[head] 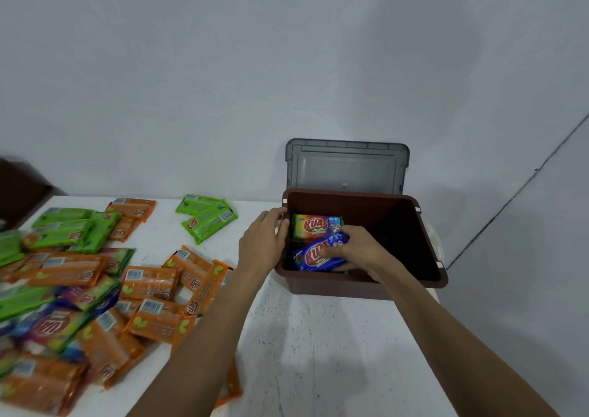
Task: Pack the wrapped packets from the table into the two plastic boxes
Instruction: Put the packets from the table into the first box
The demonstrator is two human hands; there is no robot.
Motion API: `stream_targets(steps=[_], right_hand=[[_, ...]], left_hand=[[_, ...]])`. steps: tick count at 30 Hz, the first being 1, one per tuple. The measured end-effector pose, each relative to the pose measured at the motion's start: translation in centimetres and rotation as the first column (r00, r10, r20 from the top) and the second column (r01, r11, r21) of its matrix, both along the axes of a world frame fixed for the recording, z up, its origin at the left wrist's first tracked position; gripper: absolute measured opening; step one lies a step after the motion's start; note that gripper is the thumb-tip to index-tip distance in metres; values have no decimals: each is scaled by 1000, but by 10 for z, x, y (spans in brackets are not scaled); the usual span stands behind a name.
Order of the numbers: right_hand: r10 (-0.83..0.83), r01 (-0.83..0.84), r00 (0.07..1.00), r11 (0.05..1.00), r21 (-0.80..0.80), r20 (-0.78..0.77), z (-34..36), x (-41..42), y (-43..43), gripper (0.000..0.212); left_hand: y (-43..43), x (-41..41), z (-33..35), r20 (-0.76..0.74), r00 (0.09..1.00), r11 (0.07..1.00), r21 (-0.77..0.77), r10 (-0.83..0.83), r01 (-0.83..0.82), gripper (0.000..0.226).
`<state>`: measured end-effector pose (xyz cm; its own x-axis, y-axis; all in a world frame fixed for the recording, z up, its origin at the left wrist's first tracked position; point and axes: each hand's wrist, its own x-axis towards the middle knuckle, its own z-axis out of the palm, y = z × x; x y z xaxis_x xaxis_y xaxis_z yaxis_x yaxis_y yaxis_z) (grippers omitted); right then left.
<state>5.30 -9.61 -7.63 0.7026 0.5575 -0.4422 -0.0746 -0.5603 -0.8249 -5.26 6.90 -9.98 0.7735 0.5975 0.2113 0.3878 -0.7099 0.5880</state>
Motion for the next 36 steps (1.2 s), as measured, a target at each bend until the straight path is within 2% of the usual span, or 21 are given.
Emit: stream_targets(steps=[3,5,11,15,21,26,30,32,36], right_hand=[[94,-39,968,972,-230,232,-10,1,3,61],[130,-30,938,954,-298,320,-17,1,4,67],[159,-29,916,942,-335,368,-22,1,5,68],[171,-16,889,939,-344,424,-22,0,5,69],[178,-29,899,936,-351,399,-21,0,5,60],[192,-24,891,925,-379,411,-17,-2,3,55],[169,38,808,941,-337,564,-8,-10,5,51],[147,51,759,958,-283,634,0,-17,12,45],[87,40,702,986,-162,706,13,-32,37,35]], left_hand=[[0,-1,1,-19,1000,1000,20,-2,2,33],[-1,-1,1,-29,1000,1000,23,-1,2,33],[-2,-2,2,-32,999,1000,14,5,-5,33],[-1,-2,2,-41,999,1000,13,1,-1,33],[-2,-2,2,-38,999,1000,27,11,-10,33],[-2,-1,2,-33,999,999,-45,3,-4,35],[8,-14,4,10,986,964,-209,-167,165,44],[17,-29,3,37,973,943,-241,-228,230,46],[47,-71,0,114,978,934,-293,-176,203,30]])
